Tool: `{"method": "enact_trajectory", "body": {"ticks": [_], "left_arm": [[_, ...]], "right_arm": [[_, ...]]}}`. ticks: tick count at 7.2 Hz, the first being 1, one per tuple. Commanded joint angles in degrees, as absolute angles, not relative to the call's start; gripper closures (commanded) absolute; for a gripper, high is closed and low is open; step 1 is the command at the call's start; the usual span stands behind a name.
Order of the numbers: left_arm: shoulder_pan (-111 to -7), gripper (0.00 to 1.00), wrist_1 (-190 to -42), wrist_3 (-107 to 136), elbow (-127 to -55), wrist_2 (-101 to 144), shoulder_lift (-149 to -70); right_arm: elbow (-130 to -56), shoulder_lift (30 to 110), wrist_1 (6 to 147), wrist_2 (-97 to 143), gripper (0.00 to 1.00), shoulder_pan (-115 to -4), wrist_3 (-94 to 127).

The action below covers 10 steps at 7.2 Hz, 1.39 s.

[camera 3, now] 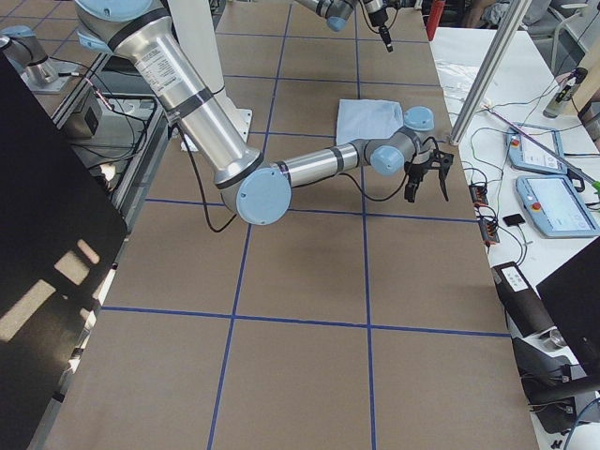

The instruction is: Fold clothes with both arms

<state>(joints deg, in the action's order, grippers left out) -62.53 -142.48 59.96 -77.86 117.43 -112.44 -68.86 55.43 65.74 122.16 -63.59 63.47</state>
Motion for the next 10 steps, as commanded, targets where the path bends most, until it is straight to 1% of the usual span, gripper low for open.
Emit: {"method": "enact_trajectory", "body": {"ticks": [1,2,3,4,5,6,7,8,9,10], "left_arm": [[-68.1,0.53,-142.1,42.2,-79.7,124.8,-105.3],[-72.7,0.53,-138.3,34.6,-80.4,127.7,-104.4],[-75.8,0.49,-132.0,24.4,-82.9,129.4,-102.5],[-78.0,0.35,-126.2,17.6,-87.4,129.5,-99.3],[-79.8,0.33,-120.6,12.8,-92.1,129.5,-96.1],[-82.9,0.0,-118.3,7.4,-94.4,131.6,-92.9],[-84.5,0.0,-118.2,6.7,-94.5,134.9,-91.9],[-85.2,0.0,-118.2,6.6,-94.9,135.3,-90.4],[-85.4,0.0,-118.3,6.5,-95.7,135.3,-88.5],[-85.5,0.0,-118.8,6.5,-96.1,135.4,-86.4]], "right_arm": [[-73.3,66.2,66.0,134.3,0.0,-74.2,40.6],[-74.6,70.3,66.3,136.5,0.0,-77.4,32.3],[-75.2,74.7,66.3,137.0,0.0,-79.3,26.7],[-75.2,77.4,66.4,137.2,0.0,-81.3,22.9],[-75.4,78.3,68.4,137.1,0.0,-83.2,19.3],[-77.0,78.0,74.8,136.7,0.0,-84.7,14.2],[-79.3,77.8,83.2,136.2,0.0,-87.2,6.6],[-82.7,78.1,88.8,136.0,0.0,-89.6,1.3],[-86.0,81.2,89.9,135.1,0.0,-90.1,0.2],[-90.0,85.9,89.8,133.3,0.0,-90.1,0.0]]}}
